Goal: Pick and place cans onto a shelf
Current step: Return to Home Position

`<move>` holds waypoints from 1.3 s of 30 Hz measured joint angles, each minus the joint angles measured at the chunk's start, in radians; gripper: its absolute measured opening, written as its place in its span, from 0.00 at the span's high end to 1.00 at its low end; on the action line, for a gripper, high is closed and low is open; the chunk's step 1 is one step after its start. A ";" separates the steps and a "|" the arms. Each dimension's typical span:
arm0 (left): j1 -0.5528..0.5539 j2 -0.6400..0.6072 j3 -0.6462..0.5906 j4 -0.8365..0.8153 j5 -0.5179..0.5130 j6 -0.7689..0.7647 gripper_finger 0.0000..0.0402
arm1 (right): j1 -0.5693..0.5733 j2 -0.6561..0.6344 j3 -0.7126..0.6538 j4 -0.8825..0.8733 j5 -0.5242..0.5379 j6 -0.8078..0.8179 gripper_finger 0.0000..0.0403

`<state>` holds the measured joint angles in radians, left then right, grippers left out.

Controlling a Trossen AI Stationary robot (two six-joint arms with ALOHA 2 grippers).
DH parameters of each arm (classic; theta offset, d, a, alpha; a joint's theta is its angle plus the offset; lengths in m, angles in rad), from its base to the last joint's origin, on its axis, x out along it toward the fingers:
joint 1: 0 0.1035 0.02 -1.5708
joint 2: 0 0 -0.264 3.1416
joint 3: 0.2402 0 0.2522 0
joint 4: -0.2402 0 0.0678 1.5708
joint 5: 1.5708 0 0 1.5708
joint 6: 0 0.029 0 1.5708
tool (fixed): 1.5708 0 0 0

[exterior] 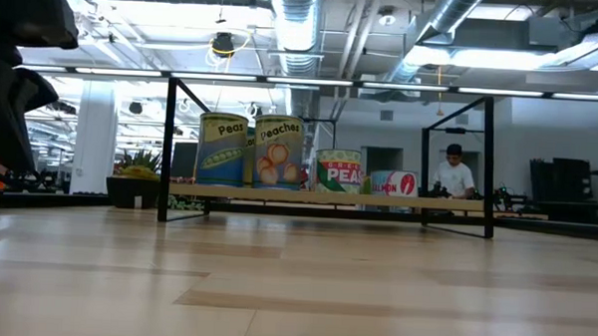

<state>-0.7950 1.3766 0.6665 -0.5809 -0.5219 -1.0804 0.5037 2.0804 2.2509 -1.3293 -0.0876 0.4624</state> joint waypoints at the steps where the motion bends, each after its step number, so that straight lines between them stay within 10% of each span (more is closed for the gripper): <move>1: 0.000 0.000 0.000 0.004 0.002 -0.003 1.00 | 0.025 0.000 0.000 0.033 0.029 -0.010 0.72; 12: -0.001 0.000 0.000 0.017 -0.064 -0.091 1.00 | 0.247 -0.002 0.000 0.245 0.494 -0.062 0.72; 22: 0.000 0.000 0.000 0.154 -0.088 0.048 1.00 | 0.255 0.000 -0.020 0.268 0.528 -0.041 0.72; 29: 0.022 0.000 0.000 0.370 -0.285 0.391 1.00 | 0.294 -0.003 -0.218 0.296 0.705 0.110 0.72; 39: 0.164 0.000 -0.010 0.599 -0.004 0.806 1.00 | 0.256 -0.001 -0.507 0.734 0.594 -0.126 0.72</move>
<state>-0.6308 1.3766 0.6561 0.0186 -0.5255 -0.2741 0.7599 2.0792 1.7440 -0.5957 0.5059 0.3359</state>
